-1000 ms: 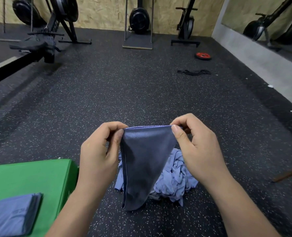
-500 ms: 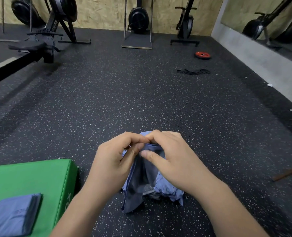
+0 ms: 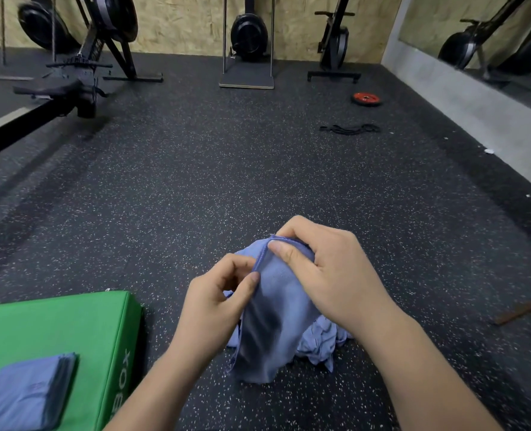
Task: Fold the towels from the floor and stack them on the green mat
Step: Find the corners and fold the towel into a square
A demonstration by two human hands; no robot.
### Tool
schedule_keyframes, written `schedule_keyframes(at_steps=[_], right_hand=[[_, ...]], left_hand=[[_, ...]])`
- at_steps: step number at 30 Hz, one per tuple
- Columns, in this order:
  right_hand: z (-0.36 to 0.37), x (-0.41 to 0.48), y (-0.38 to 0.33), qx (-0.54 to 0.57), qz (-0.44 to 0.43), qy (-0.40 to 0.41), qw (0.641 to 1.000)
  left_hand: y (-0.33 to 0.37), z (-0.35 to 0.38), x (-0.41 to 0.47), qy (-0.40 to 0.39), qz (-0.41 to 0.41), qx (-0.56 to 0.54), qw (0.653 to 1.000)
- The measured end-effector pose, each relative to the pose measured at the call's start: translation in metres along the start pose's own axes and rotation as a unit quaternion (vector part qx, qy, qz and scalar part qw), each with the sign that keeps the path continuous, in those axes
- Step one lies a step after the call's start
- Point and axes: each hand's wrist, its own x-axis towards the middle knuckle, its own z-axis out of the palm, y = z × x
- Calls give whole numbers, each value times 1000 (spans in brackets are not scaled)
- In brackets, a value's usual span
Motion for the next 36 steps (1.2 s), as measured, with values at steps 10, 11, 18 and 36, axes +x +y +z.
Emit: schedule_keyframes(at_steps=[10,11,18,36], right_hand=[[-6,-3,-4,3,6,45,999],[-9,-3,-5,1,5,56,998],[-45,-2,0,-3,23,188,982],[12,-12,25,-83,106,-158,978]], left_hand=[[-14,9,-2,28,23,171,985],[-18,8,0,23,14,185,982],[-44,-12,11,22,-44,238,970],[-1,0,-2,-34,85,214,972]])
